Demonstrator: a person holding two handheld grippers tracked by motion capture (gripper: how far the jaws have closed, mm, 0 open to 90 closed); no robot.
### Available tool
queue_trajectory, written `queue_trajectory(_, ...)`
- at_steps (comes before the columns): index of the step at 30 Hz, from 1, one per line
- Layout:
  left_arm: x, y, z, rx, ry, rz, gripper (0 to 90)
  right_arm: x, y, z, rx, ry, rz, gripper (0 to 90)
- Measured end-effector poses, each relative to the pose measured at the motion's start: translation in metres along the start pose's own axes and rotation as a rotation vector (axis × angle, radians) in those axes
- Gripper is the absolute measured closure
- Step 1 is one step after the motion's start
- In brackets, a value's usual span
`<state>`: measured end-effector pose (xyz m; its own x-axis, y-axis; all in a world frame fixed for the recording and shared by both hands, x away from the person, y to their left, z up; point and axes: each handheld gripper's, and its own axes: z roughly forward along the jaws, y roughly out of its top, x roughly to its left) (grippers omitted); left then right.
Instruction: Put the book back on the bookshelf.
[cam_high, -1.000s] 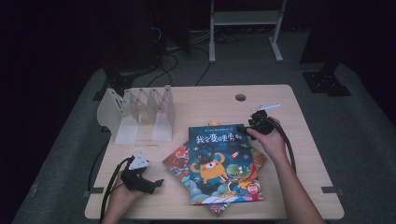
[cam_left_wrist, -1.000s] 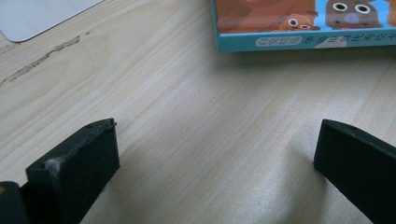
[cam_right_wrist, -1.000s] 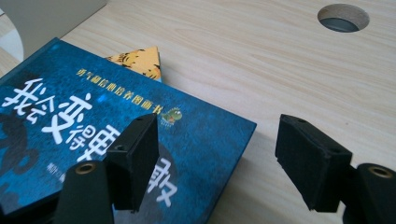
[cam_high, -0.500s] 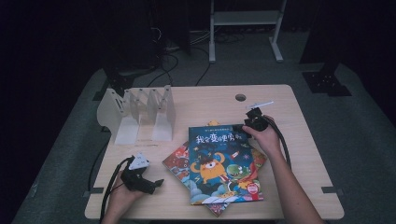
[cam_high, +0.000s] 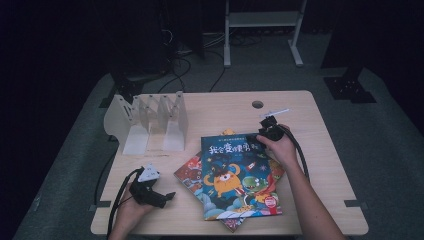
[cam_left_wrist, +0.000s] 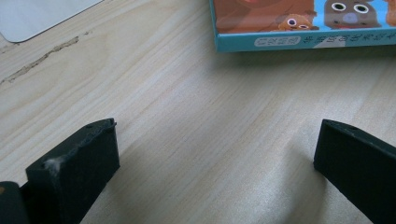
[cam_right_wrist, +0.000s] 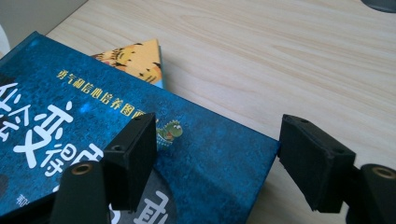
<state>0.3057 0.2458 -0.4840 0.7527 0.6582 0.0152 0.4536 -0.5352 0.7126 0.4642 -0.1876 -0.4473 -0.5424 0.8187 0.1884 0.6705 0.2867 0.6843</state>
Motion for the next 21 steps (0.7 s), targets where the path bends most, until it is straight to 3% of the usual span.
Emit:
queue_trajectory(13,0.0,0.0,0.0,-0.001,-0.006,0.007,0.0,0.023,0.007,0.01,0.015,0.037,-0.047,27.6)
queue_trajectory(21,0.0,0.0,0.0,0.0,-0.006,0.008,0.0,0.037,0.011,0.015,0.021,0.045,-0.104,28.9)
